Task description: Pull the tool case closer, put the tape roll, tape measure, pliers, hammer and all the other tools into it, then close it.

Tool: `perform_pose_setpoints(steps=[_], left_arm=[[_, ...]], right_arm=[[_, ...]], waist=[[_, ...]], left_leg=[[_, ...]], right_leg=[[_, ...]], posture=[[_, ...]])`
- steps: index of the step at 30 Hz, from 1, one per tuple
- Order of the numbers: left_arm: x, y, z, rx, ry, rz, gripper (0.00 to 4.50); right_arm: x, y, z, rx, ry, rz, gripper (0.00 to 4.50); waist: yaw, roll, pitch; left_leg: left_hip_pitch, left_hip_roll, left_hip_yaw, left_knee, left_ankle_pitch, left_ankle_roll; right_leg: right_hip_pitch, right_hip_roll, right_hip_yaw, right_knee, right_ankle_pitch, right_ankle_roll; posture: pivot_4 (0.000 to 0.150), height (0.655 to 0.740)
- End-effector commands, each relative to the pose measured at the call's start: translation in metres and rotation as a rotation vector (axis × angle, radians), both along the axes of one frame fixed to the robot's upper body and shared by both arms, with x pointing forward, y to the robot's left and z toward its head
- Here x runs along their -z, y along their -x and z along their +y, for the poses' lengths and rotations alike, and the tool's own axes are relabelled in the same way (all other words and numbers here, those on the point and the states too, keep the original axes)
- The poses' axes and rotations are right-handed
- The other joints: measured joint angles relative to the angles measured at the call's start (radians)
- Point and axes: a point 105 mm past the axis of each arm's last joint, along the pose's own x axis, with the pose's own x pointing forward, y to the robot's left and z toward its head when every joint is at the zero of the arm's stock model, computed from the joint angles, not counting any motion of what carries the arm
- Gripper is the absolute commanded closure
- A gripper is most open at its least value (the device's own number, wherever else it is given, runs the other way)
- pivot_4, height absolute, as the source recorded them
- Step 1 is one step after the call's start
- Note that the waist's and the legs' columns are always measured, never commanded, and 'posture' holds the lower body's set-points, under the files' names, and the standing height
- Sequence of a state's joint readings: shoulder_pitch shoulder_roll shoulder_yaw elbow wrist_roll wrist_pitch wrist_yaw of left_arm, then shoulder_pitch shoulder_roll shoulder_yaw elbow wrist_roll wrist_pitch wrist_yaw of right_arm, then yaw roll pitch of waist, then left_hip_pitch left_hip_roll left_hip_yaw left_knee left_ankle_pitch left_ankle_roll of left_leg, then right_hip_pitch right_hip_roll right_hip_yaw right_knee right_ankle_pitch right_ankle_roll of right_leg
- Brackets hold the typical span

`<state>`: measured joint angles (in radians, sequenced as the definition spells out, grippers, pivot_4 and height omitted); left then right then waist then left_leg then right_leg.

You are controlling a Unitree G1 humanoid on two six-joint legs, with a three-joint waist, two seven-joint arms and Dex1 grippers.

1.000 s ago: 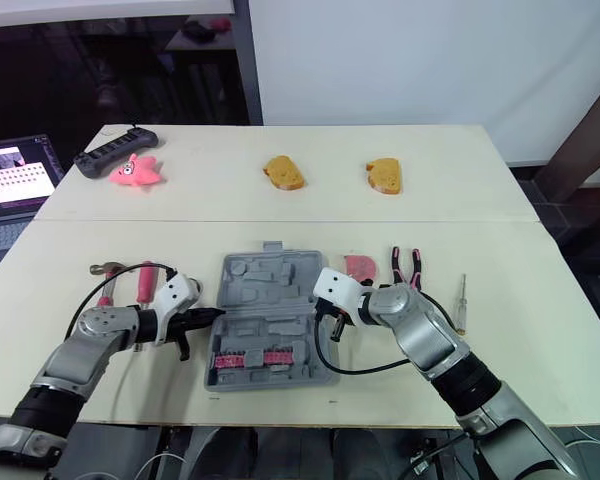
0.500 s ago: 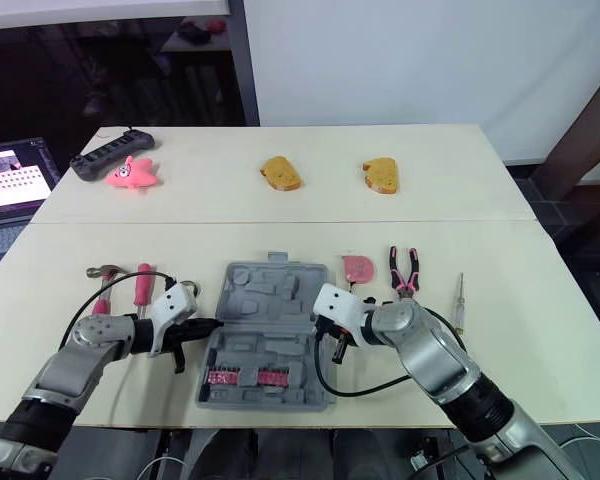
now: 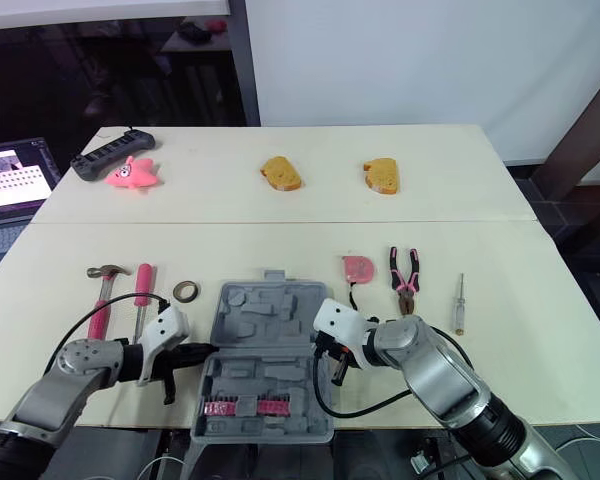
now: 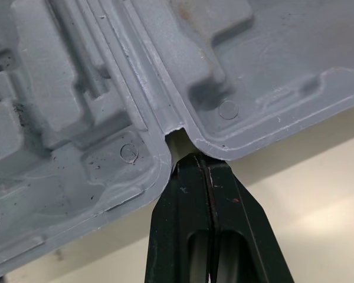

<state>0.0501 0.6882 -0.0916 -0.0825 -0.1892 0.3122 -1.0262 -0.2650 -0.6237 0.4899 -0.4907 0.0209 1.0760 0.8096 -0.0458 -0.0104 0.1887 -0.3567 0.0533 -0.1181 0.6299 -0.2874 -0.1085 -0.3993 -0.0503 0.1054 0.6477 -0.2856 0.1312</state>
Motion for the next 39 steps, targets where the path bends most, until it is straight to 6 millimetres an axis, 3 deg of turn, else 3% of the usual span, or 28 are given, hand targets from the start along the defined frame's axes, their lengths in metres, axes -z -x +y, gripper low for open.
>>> perform_pose_setpoints(steps=[1, 14, 31, 39], left_arm=[[0.016, 0.019, -0.004, 0.021, 0.001, 0.097, 4.5], [0.016, 0.026, -0.006, 0.029, -0.005, 0.116, 4.5], [0.016, 0.022, -0.005, 0.03, -0.009, 0.116, 4.5], [0.018, 0.022, 0.003, 0.008, -0.029, 0.119, 4.5]], right_arm=[[0.0, 0.016, 0.012, -0.066, -0.032, 0.05, 4.49], [0.001, 0.022, 0.014, -0.069, -0.029, 0.069, 4.49], [0.002, 0.021, 0.013, -0.065, -0.009, 0.081, 4.49], [0.006, 0.018, -0.001, -0.026, 0.02, 0.079, 4.49]], waist=[[0.0, 0.0, 0.0], [-0.001, 0.0, 0.0], [0.0, 0.0, 0.0], [0.0, 0.0, 0.0]], left_leg=[[0.0, 0.0, 0.0, 0.0, 0.0, 0.0], [0.0, 0.0, 0.0, -0.001, 0.0, 0.0], [-0.001, 0.0, 0.0, -0.001, 0.0, 0.0], [-0.001, 0.0, 0.0, -0.001, 0.0, 0.0]], right_leg=[[0.0, 0.0, 0.0, 0.0, 0.0, 0.0], [-0.001, 0.0, 0.0, -0.001, -0.001, 0.0], [-0.001, 0.0, 0.0, -0.001, -0.001, 0.0], [-0.001, 0.0, 0.0, -0.001, -0.001, 0.0]], posture=[[0.15, 0.74], [0.15, 0.74], [0.15, 0.74], [0.15, 0.74]])
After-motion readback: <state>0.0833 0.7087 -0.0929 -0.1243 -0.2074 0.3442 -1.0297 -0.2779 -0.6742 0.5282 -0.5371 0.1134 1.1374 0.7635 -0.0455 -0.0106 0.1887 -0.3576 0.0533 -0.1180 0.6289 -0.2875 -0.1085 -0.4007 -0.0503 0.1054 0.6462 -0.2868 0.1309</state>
